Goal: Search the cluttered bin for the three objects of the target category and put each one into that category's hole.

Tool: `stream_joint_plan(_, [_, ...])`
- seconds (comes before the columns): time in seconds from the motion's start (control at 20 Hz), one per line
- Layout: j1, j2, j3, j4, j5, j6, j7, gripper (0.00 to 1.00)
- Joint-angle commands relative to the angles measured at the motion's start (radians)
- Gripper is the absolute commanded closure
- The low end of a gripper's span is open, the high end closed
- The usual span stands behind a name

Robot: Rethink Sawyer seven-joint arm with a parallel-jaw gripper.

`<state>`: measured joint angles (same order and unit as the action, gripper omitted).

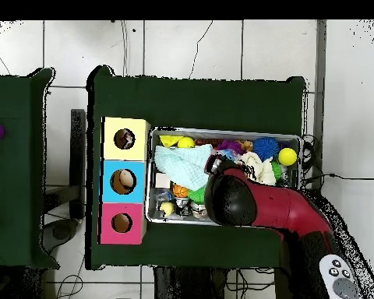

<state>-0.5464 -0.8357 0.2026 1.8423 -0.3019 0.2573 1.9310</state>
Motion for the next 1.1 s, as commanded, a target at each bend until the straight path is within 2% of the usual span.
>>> stream_joint_plan(0.05, [-0.041,0.055,0.117,0.045,-0.111,0.059,-0.122,1.00])
stream_joint_plan(0.3, [-0.094,0.065,0.153,0.044,-0.149,0.058,-0.137,1.00])
stream_joint_plan(0.8, [-0.271,0.065,0.294,0.026,-0.181,0.160,-0.245,1.00])
stream_joint_plan(1.1, [-0.306,0.071,0.339,0.017,-0.199,0.197,-0.237,1.00])
